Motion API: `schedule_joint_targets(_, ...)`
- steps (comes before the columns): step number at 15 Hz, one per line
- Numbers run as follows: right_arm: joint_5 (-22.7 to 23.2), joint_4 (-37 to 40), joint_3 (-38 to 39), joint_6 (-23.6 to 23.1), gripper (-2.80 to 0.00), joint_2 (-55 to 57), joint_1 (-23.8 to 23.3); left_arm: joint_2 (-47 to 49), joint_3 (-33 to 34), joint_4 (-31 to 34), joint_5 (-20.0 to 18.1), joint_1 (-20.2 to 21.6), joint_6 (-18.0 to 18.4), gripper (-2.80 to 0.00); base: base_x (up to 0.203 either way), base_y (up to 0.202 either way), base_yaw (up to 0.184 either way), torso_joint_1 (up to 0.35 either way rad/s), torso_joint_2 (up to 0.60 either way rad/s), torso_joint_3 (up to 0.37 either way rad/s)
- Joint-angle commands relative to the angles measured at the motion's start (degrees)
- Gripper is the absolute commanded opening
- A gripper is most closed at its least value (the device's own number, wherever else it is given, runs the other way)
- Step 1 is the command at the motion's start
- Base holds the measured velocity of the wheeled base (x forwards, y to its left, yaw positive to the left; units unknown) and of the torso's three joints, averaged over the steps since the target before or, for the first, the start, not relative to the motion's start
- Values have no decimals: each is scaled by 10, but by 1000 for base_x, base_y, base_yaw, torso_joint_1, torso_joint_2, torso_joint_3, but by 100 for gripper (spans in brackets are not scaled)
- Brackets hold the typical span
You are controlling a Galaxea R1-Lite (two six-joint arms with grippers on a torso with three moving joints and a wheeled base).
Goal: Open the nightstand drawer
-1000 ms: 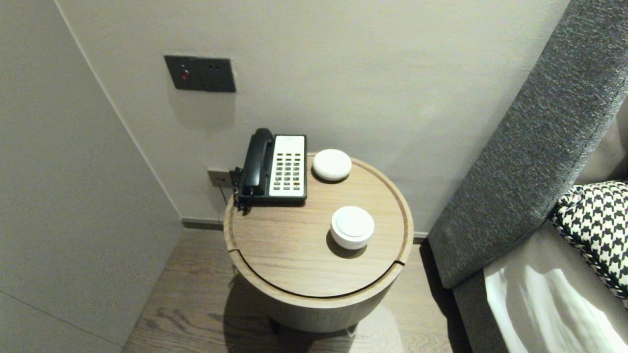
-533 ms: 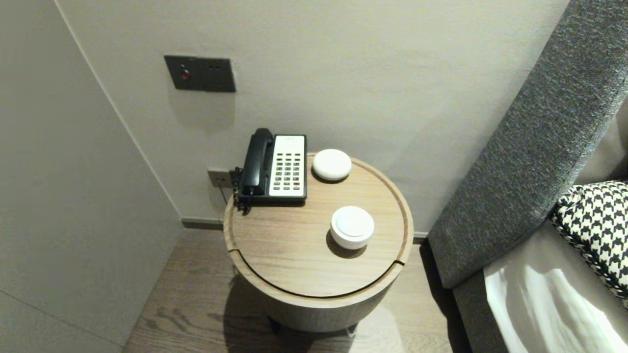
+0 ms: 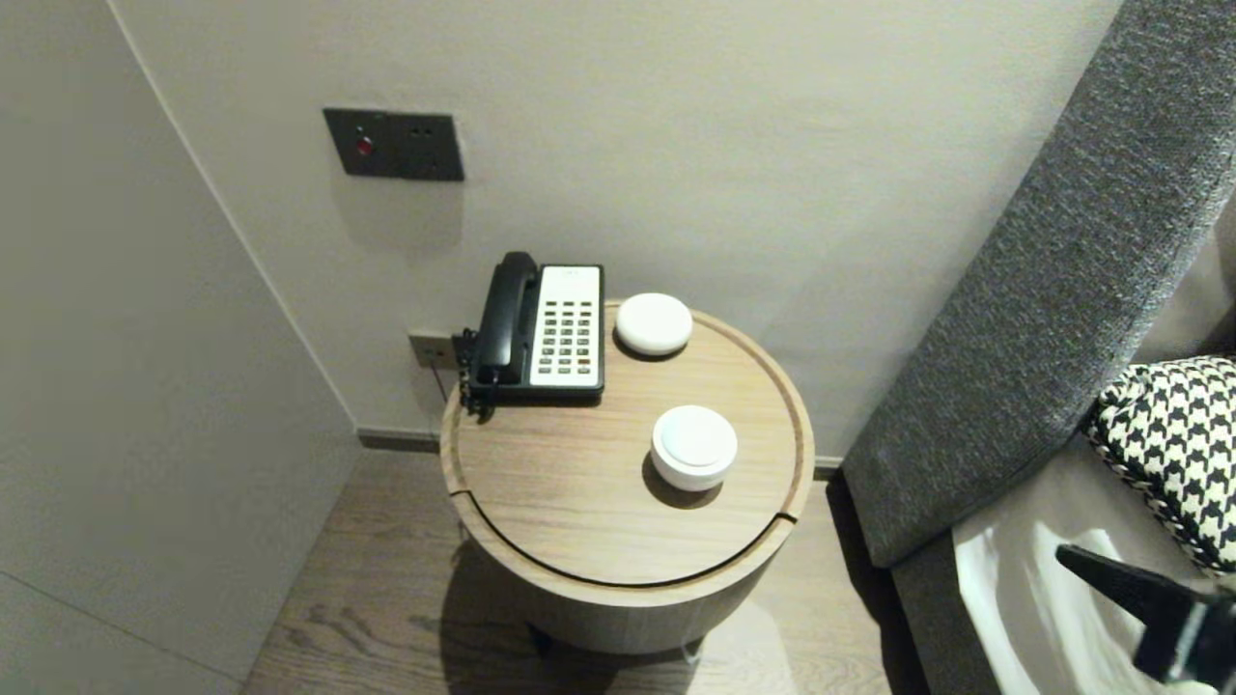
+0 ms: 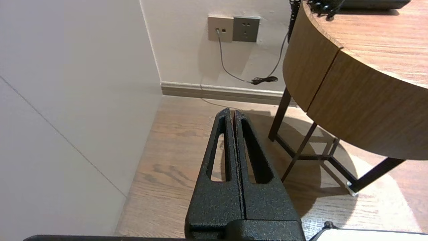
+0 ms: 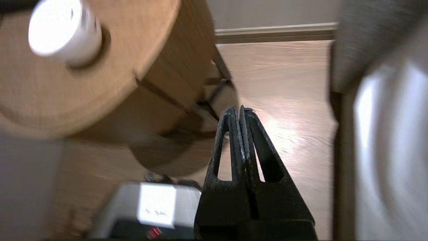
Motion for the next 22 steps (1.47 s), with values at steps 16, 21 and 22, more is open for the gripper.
schedule_joint_targets(16, -132, -182, -240, 83, -280, 460, 261, 0, 0, 0, 0, 0, 0, -280, 0, 0, 0, 0, 0, 0)
schedule_joint_targets(21, -132, -182, -215, 83, -280, 445, 263, 0, 0, 0, 0, 0, 0, -280, 0, 0, 0, 0, 0, 0)
schedule_joint_targets(22, -132, -182, -205, 83, -280, 437, 264, 0, 0, 0, 0, 0, 0, -280, 0, 0, 0, 0, 0, 0)
